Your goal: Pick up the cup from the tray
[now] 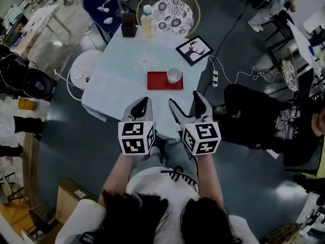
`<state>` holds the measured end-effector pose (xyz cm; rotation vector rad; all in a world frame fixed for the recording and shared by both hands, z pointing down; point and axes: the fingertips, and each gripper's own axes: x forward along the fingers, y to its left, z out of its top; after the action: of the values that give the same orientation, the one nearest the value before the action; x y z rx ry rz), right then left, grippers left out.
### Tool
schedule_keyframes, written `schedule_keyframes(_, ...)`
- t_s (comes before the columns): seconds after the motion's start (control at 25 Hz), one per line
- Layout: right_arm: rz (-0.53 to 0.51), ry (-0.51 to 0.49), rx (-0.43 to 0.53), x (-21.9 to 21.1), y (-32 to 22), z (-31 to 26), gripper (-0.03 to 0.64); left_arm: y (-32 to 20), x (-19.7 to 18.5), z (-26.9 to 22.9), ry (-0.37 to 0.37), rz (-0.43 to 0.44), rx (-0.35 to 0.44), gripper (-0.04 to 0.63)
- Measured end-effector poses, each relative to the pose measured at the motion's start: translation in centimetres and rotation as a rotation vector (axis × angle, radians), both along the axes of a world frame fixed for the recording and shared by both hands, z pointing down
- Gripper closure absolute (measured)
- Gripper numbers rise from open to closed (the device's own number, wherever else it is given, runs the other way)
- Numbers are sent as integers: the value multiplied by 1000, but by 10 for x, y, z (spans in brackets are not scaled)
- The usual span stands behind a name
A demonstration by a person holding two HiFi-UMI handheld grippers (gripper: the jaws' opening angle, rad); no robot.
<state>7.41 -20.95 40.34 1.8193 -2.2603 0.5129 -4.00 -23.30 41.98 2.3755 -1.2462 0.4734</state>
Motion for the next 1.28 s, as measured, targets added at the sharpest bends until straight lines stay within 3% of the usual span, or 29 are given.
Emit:
schedule_keyframes(0.2, -24, 27, -31, 14, -33, 20, 207, -35, 3, 5, 30, -94, 0, 595)
schedule_keyframes(0.48, -73, 49, -99, 29, -81, 62, 204, -76, 20, 40, 15, -145, -35, 595)
schedule_keyframes(0.68, -73, 59, -150, 40, -110, 95, 182, -101, 29, 67, 35, -194, -105, 595)
schedule_keyframes(0.96, -91, 82, -227, 46, -143, 152, 179, -122, 36, 108, -32, -224, -172, 595)
schedule_keyframes(1.28, -120, 116, -266, 31, -163, 190, 173, -150, 52, 139, -43, -221, -224, 595)
